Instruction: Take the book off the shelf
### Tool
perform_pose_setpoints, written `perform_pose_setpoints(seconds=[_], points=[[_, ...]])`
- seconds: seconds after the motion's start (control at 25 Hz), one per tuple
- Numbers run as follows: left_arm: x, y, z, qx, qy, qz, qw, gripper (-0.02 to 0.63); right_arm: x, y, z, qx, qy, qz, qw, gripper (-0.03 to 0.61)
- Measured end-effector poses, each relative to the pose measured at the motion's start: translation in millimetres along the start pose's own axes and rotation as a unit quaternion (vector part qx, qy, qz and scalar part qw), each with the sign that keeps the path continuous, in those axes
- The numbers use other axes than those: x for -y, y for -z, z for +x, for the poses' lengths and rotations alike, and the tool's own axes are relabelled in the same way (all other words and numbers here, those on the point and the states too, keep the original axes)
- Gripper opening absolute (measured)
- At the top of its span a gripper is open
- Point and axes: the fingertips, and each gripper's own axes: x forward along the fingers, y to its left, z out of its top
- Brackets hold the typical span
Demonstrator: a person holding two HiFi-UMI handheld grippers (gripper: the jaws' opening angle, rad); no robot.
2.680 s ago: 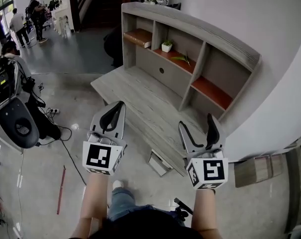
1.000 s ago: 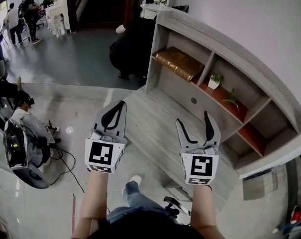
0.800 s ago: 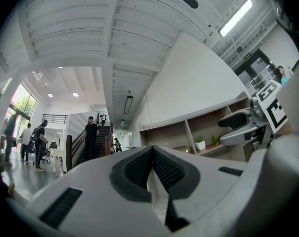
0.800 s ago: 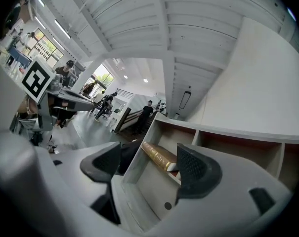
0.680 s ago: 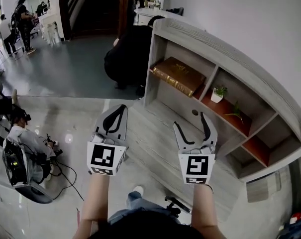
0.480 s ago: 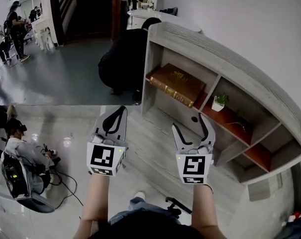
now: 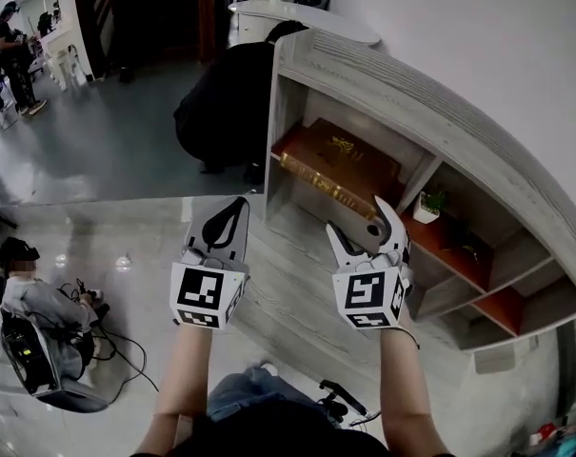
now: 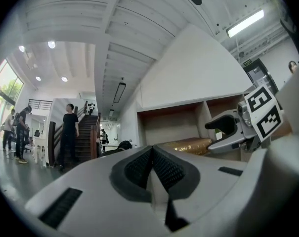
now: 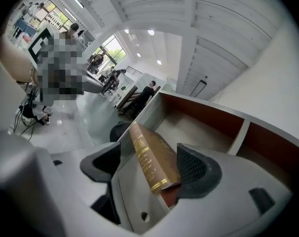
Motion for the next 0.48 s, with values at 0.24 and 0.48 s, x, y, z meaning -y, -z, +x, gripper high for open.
perform_pose_setpoints(seconds=[0.24, 0.48], points=[[4.8, 16.3, 13.0, -0.01, 0.023, -0.01, 0.9996, 0.006, 7.3, 9.6, 16.2, -0.029, -0.007, -0.038, 0.999, 0.365], [-7.5, 29.2, 6.6, -0.022, 0.042, -0.002, 0.9988, 0.006, -6.8, -0.1, 36.8, -0.035, -0.012, -0.072, 0.997, 0.365]])
